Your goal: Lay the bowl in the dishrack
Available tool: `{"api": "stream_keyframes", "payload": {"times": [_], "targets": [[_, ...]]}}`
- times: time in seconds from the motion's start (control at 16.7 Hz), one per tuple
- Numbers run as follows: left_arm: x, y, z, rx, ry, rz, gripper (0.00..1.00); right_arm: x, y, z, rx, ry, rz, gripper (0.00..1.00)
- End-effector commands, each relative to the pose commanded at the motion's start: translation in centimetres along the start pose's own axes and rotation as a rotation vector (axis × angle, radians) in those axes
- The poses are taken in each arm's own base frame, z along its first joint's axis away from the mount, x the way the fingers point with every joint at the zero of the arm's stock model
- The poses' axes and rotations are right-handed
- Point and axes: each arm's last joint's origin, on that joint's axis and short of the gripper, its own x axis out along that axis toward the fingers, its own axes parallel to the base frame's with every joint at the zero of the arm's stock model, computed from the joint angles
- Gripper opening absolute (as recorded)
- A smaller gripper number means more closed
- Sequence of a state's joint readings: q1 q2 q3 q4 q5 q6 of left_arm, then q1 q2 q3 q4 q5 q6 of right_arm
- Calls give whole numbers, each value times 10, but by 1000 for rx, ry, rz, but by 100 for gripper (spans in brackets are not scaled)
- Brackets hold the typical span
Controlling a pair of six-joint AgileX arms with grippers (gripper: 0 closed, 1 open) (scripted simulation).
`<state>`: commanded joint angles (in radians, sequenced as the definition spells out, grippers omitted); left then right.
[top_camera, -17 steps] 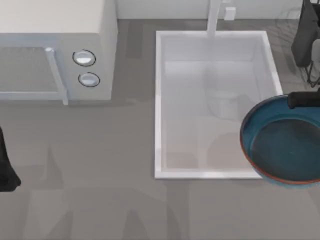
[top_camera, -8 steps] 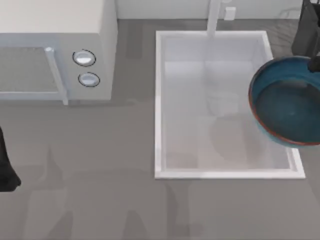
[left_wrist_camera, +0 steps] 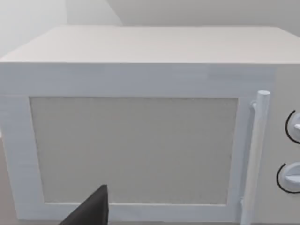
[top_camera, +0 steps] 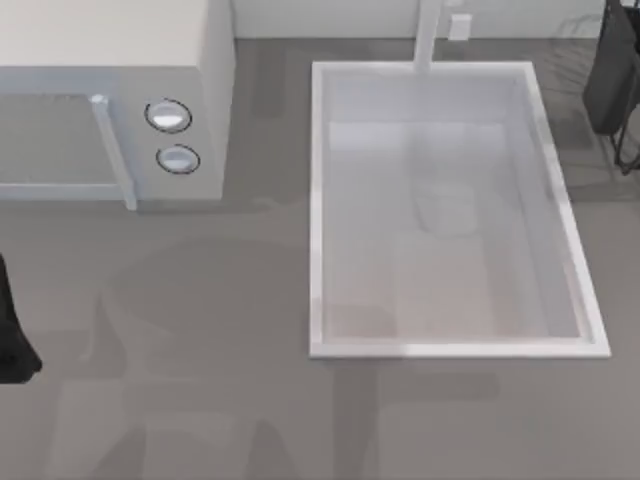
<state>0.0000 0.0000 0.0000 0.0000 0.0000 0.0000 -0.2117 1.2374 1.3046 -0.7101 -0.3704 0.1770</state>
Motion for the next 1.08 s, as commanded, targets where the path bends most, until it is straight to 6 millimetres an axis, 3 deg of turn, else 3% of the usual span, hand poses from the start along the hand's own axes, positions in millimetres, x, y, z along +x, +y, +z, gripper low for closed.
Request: {"api": "stream_keyframes", "payload": {"times": [0.24,0.54,0.9,1.08], "targets": [[0,0,0,0,0,0,100,-51,-34,15,-157,-383,-29,0],[0,0,0,0,0,0,100,-99,-44,13,-332,-621,-107,0],[0,0,0,0,0,0,100,-102,-44,13,-343,-634,-111,0],[0,0,0,0,0,0,100,-85,-53,21,-347,-633,-106,0]]}}
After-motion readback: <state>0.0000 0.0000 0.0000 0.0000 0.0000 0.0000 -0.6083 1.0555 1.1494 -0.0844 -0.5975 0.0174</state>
